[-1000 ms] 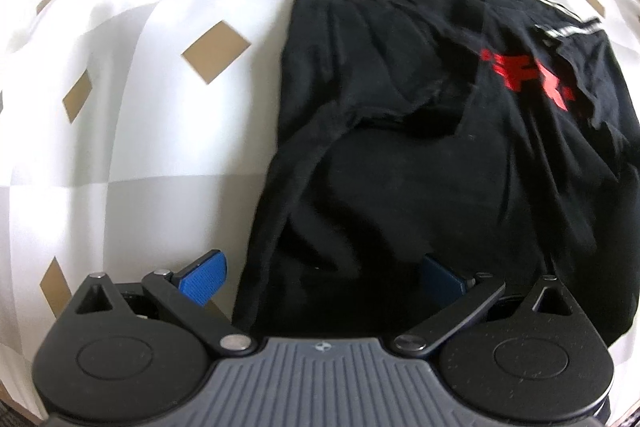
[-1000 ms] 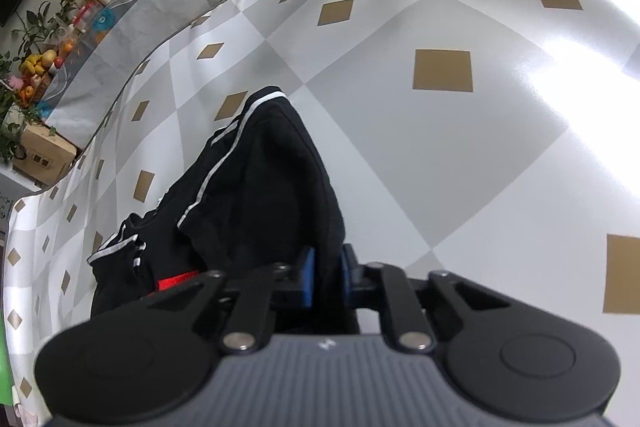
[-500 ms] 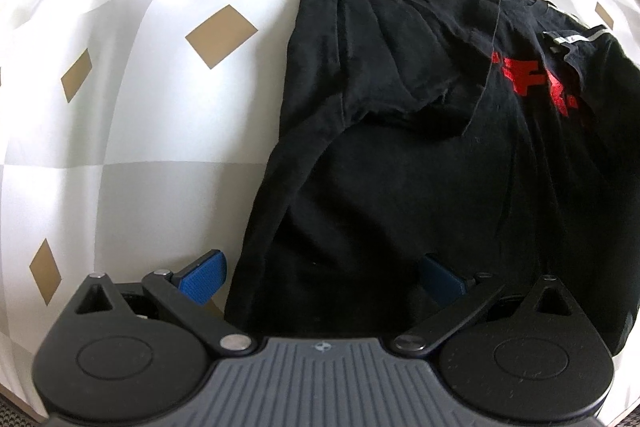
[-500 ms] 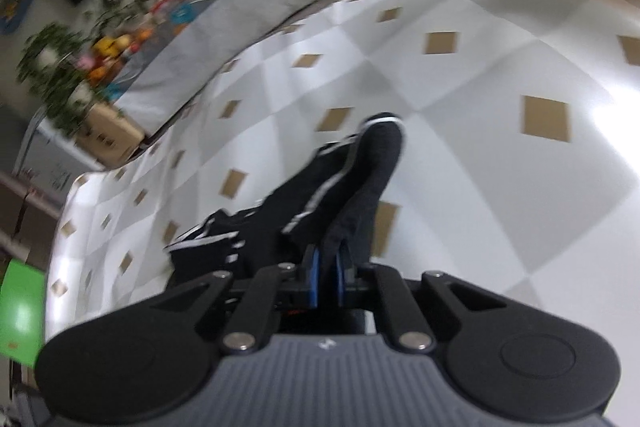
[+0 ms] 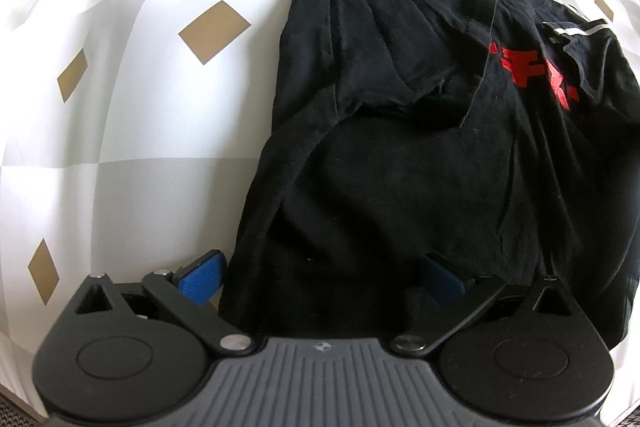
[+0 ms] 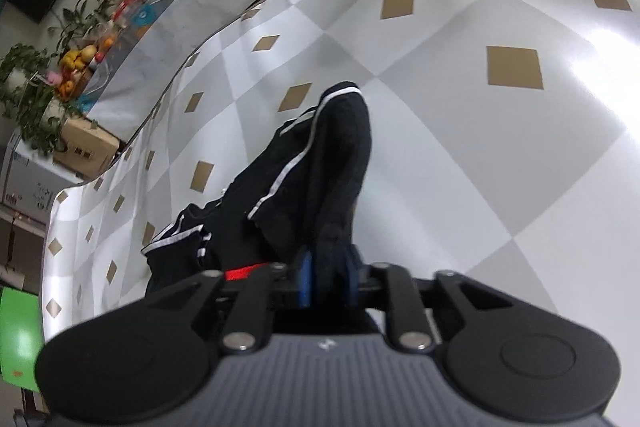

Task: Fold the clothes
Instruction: 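Lift the hem end with the right tool and fold it toward the collar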

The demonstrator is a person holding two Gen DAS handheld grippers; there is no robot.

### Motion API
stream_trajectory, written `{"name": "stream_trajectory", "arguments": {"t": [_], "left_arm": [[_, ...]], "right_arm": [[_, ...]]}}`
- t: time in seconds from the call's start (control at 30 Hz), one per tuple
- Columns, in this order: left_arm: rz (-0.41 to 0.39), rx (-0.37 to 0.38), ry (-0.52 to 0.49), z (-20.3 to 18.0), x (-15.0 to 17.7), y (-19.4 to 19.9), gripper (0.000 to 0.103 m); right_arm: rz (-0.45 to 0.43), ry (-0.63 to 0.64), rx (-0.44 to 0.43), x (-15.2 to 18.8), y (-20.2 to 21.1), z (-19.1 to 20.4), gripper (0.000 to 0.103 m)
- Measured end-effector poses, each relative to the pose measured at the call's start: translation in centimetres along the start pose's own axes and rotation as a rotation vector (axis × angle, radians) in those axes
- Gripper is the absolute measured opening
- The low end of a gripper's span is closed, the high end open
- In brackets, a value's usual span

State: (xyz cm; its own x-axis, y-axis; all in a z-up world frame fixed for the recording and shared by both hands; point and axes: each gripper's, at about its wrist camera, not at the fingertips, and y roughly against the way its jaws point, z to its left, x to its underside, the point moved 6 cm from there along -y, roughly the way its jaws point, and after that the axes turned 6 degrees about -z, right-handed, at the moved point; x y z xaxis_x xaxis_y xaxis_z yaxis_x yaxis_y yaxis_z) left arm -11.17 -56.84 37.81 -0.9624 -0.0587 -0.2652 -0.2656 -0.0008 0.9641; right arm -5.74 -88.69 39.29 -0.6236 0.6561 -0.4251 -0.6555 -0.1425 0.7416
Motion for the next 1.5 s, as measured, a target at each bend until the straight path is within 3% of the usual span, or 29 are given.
{"name": "stream_trajectory", "arguments": {"t": [0.2, 0.47, 0.57, 0.77, 1.1, 1.5], "left_arm": [[0.000, -0.001, 0.004, 0.0, 0.1, 0.1, 0.103], [-0.010, -0.011, 0.023, 0.0, 0.2, 1.3, 0.103], [-0.004, -0.012, 0.037, 0.2, 0.3, 1.3, 0.103], [0.001, -0.006, 0.053, 0.4, 0.6, 1.6, 0.103], [0.003, 0.005, 0.123, 1.5, 0.6, 2.3, 0.103], [0.021, 0.032, 0.161, 1.7, 1.0, 2.8, 0.103]], "right_arm": [[-0.002, -0.047, 0.000, -0.1, -0.8, -1.0, 0.037], [-0.003, -0.061, -0.008, 0.0, -2.3, -0.8, 0.037], [-0.001, -0.039, -0.009, 0.1, -2.5, -0.1, 0.020], [-0.057, 0.074, -0.011, -0.2, -1.5, 2.9, 0.010], [-0.144, 0.283, -0.062, 0.2, 0.5, 9.3, 0.009], [-0.189, 0.472, -0.126, 2.5, 1.0, 16.2, 0.009]]}}
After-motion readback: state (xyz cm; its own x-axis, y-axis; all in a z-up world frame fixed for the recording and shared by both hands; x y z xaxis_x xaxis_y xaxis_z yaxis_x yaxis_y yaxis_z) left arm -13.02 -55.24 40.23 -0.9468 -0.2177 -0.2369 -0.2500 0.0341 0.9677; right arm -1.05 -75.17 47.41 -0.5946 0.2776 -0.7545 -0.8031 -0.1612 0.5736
